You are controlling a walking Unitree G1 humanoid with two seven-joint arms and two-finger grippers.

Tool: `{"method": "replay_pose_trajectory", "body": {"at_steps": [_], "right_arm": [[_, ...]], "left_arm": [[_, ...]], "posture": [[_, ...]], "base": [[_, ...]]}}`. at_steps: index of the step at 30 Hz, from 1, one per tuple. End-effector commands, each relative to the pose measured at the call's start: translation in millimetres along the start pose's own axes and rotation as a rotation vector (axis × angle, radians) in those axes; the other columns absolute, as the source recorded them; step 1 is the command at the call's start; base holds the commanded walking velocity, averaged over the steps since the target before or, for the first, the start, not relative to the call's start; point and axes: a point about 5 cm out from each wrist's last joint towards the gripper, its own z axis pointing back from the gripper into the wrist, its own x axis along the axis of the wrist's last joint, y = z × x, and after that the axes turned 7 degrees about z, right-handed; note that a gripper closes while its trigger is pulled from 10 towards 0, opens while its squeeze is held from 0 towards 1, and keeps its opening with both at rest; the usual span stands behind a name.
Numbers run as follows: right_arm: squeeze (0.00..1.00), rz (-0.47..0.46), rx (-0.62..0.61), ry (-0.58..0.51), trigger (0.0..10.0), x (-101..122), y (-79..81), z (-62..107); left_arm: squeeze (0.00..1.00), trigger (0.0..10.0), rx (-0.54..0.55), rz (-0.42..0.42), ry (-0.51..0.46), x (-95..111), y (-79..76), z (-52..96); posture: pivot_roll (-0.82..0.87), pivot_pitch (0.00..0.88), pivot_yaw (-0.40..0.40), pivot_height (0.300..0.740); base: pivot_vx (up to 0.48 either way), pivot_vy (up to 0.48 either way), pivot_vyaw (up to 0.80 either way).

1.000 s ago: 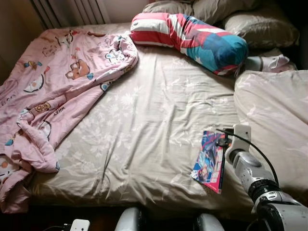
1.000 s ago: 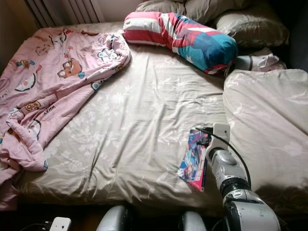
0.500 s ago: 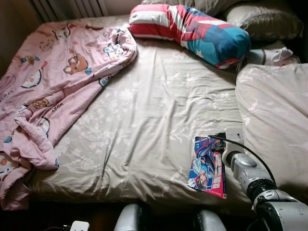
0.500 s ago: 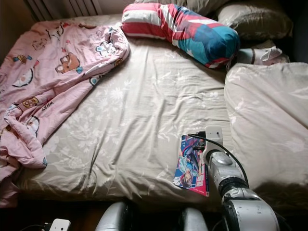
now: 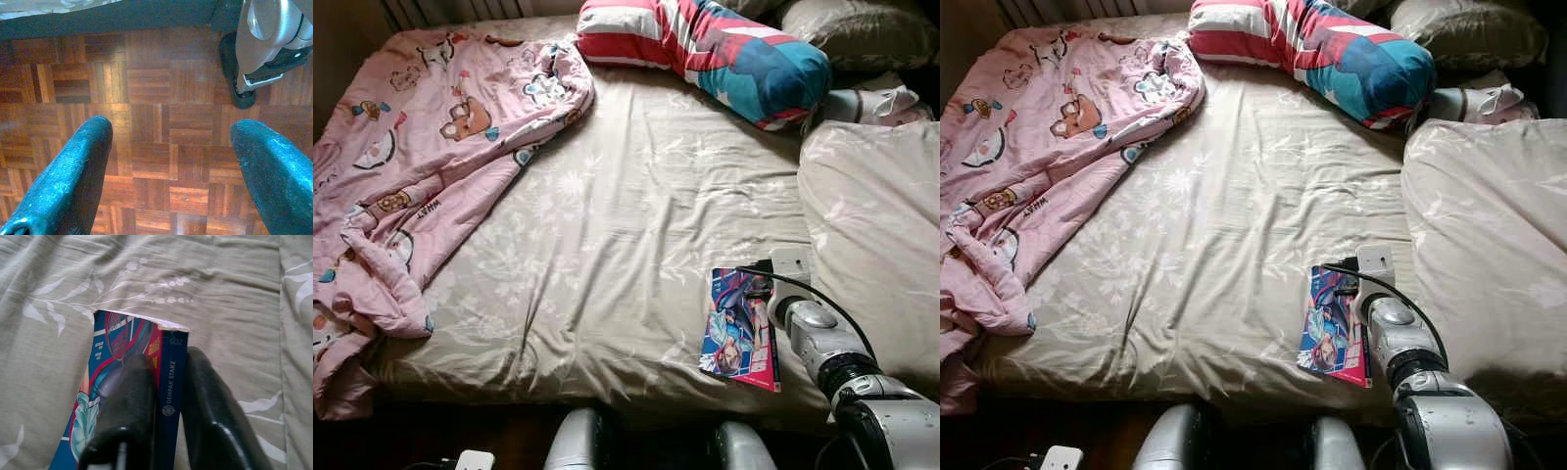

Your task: Clean up the room

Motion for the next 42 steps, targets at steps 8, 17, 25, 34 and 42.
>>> {"method": "replay_pose_trajectory", "body": {"at_steps": [8, 17, 25, 34, 42], "right_arm": [[1.00, 0.012, 0.001, 0.002, 10.0, -1, 1.7, -0.2], [1.00, 0.067, -0.072, -0.165, 10.0, 29, -3.1, -0.1], [1.00, 0.123, -0.039, -0.139, 10.0, 28, 4.2, -1.5], [0.00, 0.113, -0.008, -0.199, 10.0, 22, 22.1, -0.8], [0.00, -0.089, -0.091, -0.179, 10.0, -29, 25.3, 8.9]], "left_arm": [[0.00, 10.0, 0.011, -0.015, 0.043, -13, 4.6, 5.2], [0.00, 10.0, 0.017, -0.007, 0.043, -11, 4.0, 3.9], [0.00, 10.0, 0.014, -0.005, 0.044, -10, 2.2, 3.2], [0.00, 10.0, 0.017, 0.005, 0.046, -9, -1.0, 1.5], [0.00, 10.0, 0.007, 0.025, 0.023, 5, -13.6, -6.5]], "posture": [[0.05, 0.228, 0.108, 0.655], [0.05, 0.212, 0.102, 0.655], [0.05, 0.208, 0.097, 0.655], [0.04, 0.187, 0.078, 0.655], [-0.01, 0.116, 0.037, 0.660]], "base": [[0.000, 0.000, 0.00], [0.000, 0.000, 0.00], [0.000, 0.000, 0.00], [0.000, 0.000, 0.00], [0.000, 0.000, 0.00]]}}
